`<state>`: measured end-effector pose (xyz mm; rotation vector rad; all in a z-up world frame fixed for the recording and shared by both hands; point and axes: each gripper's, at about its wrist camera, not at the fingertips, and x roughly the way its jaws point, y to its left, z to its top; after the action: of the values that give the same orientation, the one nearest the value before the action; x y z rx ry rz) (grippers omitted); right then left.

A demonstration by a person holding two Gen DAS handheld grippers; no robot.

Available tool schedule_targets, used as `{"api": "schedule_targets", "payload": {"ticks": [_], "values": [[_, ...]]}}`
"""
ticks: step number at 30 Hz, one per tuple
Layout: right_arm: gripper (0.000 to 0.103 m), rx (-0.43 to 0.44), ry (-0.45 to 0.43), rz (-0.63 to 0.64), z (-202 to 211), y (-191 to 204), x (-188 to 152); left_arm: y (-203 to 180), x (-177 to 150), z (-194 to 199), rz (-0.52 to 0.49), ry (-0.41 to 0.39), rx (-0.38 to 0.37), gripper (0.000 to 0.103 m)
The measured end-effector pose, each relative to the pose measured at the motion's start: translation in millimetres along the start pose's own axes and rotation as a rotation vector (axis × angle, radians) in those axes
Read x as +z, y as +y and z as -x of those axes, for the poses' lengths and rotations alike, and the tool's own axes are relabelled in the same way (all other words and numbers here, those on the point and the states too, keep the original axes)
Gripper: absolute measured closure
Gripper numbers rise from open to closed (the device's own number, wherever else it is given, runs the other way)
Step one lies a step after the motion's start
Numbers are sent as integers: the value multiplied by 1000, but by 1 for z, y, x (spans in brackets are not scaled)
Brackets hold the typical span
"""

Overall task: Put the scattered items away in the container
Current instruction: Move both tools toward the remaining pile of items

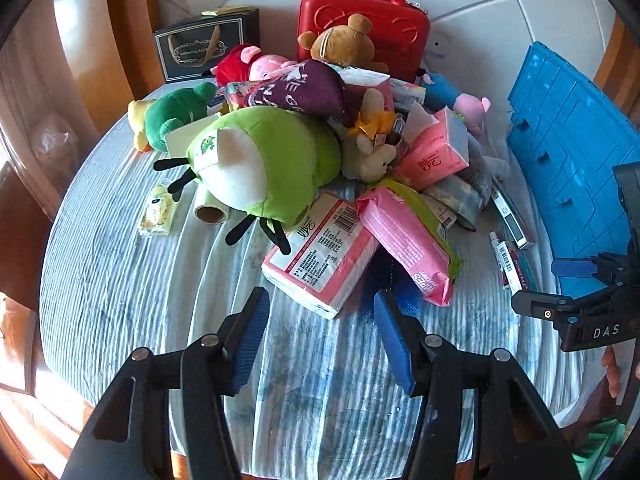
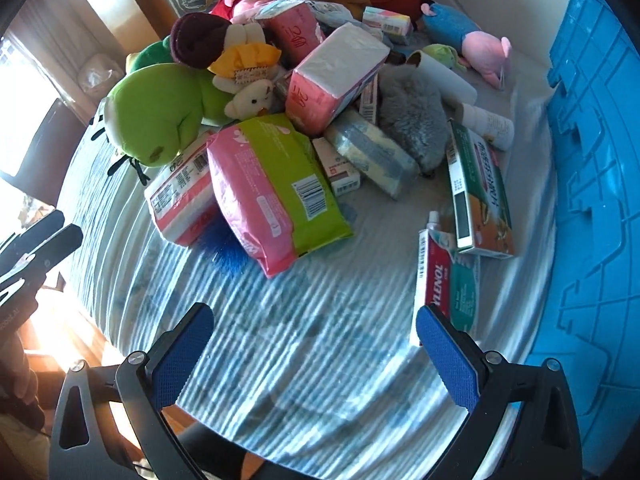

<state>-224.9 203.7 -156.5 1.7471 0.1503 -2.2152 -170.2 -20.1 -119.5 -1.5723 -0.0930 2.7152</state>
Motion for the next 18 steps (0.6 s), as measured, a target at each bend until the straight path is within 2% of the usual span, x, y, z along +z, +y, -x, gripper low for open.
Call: {"api": "schedule_targets", "payload": {"ticks": [11, 18], "values": [[1, -88, 41, -135, -41, 23, 15, 12, 11, -61, -169, 94, -100, 49], [0, -90, 83, -122, -67, 26, 24, 8, 14, -91, -181, 134, -115, 49]]}}
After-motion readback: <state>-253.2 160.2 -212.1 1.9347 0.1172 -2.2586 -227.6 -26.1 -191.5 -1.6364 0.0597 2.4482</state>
